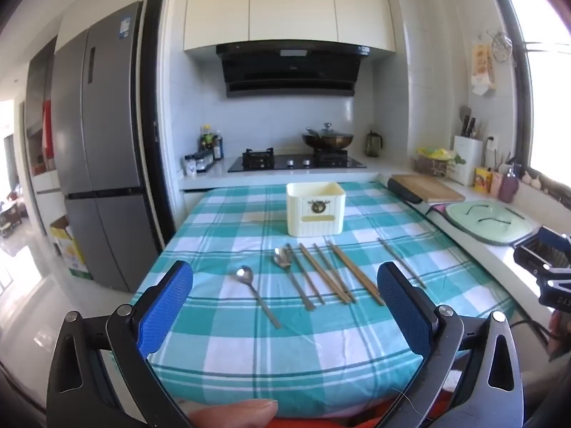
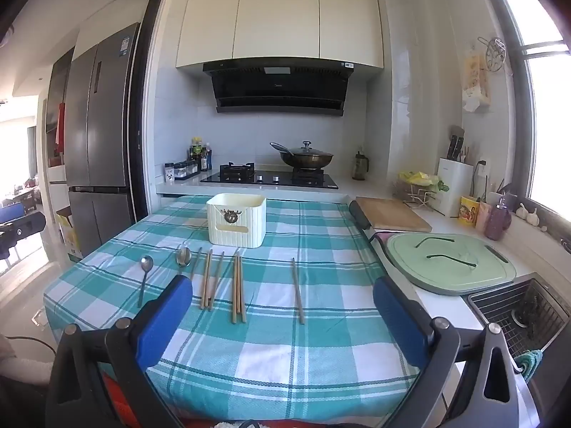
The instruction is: Organize utensils
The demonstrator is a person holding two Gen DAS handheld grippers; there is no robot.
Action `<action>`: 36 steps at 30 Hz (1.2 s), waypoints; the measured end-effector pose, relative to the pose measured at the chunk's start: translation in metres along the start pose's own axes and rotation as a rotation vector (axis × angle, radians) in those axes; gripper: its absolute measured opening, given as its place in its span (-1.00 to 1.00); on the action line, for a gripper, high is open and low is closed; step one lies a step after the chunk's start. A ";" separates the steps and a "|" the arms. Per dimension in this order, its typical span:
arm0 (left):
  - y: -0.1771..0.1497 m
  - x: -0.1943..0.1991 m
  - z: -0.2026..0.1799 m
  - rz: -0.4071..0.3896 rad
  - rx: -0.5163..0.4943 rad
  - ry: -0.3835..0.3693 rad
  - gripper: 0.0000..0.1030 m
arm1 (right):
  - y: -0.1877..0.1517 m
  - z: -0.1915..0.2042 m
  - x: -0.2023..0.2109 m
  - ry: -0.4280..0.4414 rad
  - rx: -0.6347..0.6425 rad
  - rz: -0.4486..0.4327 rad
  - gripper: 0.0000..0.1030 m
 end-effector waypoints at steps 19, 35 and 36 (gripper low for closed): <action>-0.001 -0.002 0.001 0.020 0.021 -0.008 0.99 | 0.000 0.001 0.002 0.005 -0.015 -0.011 1.00; -0.004 -0.003 0.004 0.016 0.027 -0.003 0.99 | -0.001 0.000 0.000 0.016 -0.022 -0.011 1.00; -0.004 -0.003 0.004 0.017 0.026 -0.003 0.99 | -0.001 0.000 -0.001 0.015 -0.022 -0.010 1.00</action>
Point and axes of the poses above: each gripper's, at about its wrist camera, not at the fingertips, and x roughly against the way its jaws point, z to its left, y to its top, the point moved 9 cm from there along -x, roughly the way its jaws point, and after that the axes turned 3 degrees about x, right-handed, at the moved point
